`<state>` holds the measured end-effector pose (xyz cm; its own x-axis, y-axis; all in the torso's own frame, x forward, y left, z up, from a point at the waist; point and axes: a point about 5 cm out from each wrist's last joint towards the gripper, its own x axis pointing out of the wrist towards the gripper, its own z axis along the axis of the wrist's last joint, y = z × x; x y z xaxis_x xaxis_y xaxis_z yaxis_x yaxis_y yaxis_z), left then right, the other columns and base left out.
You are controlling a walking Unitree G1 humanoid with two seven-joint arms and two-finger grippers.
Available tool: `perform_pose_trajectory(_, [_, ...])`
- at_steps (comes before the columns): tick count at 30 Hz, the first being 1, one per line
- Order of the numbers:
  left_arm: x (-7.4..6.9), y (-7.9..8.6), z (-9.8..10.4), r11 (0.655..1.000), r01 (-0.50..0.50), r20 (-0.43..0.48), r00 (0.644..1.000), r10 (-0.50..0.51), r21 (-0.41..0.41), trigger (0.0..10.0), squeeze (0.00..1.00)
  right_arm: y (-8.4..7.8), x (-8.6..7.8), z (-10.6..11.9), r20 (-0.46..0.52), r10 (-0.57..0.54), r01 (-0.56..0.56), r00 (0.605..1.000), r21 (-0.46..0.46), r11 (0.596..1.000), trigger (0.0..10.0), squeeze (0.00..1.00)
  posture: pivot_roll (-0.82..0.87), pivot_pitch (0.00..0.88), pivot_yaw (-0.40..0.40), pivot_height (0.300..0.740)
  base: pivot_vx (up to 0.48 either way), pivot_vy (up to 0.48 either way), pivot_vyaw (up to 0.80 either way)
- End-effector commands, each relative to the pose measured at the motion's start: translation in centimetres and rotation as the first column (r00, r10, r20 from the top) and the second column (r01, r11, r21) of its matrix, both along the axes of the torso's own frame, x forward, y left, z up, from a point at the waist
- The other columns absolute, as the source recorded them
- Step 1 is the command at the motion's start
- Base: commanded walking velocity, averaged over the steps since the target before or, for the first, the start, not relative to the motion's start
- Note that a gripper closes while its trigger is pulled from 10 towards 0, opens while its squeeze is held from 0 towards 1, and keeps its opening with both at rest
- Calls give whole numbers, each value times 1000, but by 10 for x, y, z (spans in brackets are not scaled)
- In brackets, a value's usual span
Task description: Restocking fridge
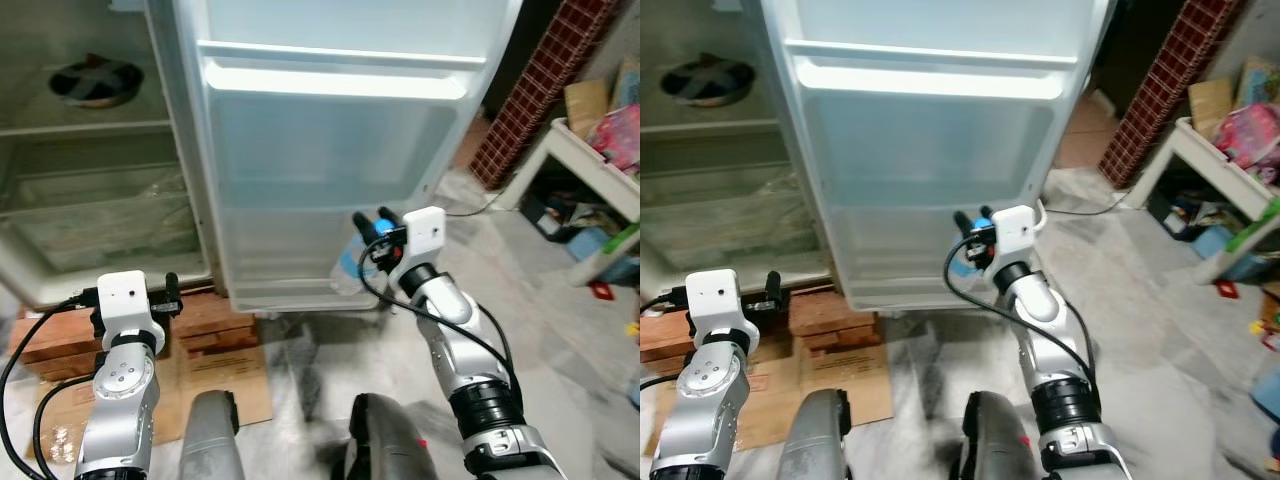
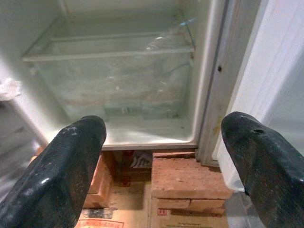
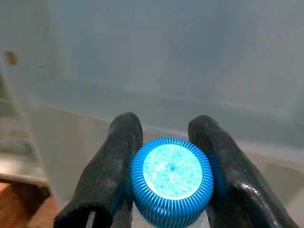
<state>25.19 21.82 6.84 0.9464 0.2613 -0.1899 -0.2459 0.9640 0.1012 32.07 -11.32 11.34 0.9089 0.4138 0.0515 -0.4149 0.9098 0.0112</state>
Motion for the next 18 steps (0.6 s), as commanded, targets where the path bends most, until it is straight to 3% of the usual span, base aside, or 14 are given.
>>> perform_pose_trajectory(1, [0, -3, 0, 1000, 21, 2, 1000, -21, -1, 10000, 0, -7, 2, 7, 43, -18, 18, 999, -7, 1000, 10000, 0, 42, 39, -65, 606, 352, 0, 0])
perform_pose_trajectory(15, [1, -4, 1, 1000, 26, 11, 1000, -26, -14, 10000, 0, -7, 0, 5, 41, -15, 16, 999, -16, 1000, 10000, 0, 41, 48, -67, 606, 393, 0, 0])
perform_pose_trajectory(18, [1, -5, 1, 999, 36, 11, 999, -36, -4, 10000, 0, -8, 0, 4, 41, -15, 16, 999, -19, 1000, 10000, 0, 41, 49, -69, 606, 0, 0, 0])
